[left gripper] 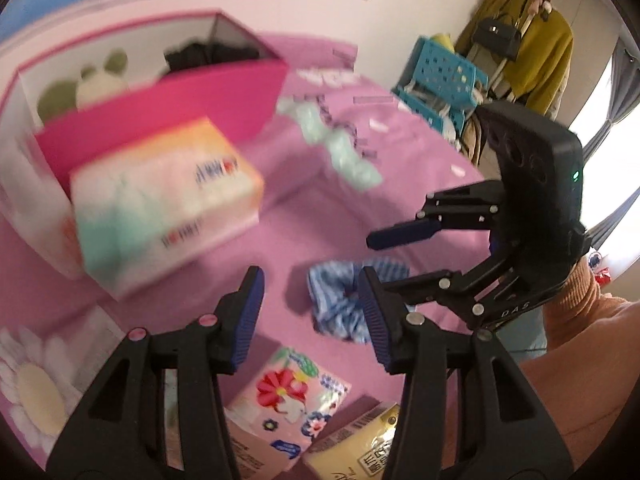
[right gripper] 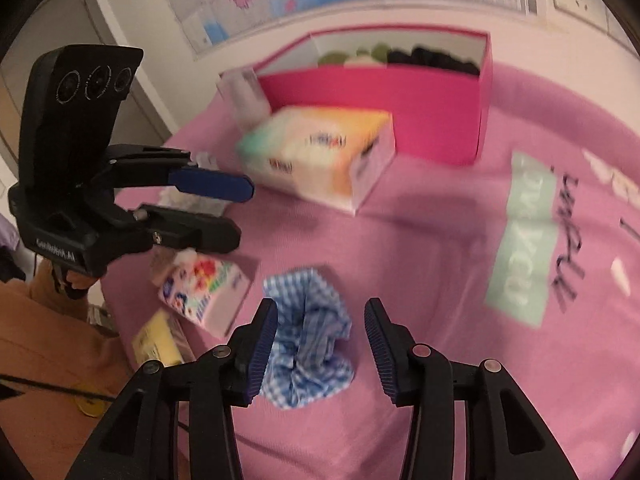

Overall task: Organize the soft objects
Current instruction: 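Move the right tool down to the blue gingham scrunchie, then grasp the blue gingham scrunchie with the right tool and lift it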

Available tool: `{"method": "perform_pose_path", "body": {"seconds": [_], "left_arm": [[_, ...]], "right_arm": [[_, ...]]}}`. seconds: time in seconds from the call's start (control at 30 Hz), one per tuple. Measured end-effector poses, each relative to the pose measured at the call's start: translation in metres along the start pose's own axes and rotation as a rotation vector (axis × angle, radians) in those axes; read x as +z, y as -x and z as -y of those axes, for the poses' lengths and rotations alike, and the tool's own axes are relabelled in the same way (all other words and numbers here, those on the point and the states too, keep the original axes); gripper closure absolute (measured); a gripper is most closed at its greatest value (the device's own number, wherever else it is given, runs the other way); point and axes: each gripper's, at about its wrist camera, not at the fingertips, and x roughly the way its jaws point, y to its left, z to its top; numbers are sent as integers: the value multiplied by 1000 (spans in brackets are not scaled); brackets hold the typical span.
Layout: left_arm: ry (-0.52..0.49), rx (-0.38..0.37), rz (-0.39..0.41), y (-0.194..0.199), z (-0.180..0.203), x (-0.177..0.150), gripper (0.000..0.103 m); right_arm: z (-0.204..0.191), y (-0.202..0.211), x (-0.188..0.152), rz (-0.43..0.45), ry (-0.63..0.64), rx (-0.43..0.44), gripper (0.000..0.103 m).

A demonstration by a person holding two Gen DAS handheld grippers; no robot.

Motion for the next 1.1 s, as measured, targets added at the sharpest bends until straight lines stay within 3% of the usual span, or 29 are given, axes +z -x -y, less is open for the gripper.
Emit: {"method": "perform_pose_path", "body": {"seconds": [0.27, 0.57, 0.63, 0.7, 0.87, 1.1], "left_arm": [[31, -22, -81, -28, -3, -14, 52], [35, -49, -104, -38, -1, -13, 52], [35, -51, -103, -39, 1, -11, 53], [43, -77, -98, -39, 0, -10, 62], [48, -110, -67, -33, 2, -3, 72], [58, -137, -16, -20, 2, 9, 72]], "right_arm": [[1, -12, -6, -11, -32, -9, 60], [-3, -14, -10, 3, -21, -32, 91], [-4, -11, -9, 16, -13, -28, 92], [-5, -7, -6, 31, -12, -17, 93], [-5, 5, 0, 72, -12, -3, 94], [-5, 22, 11, 127, -6, 5, 95]]}}
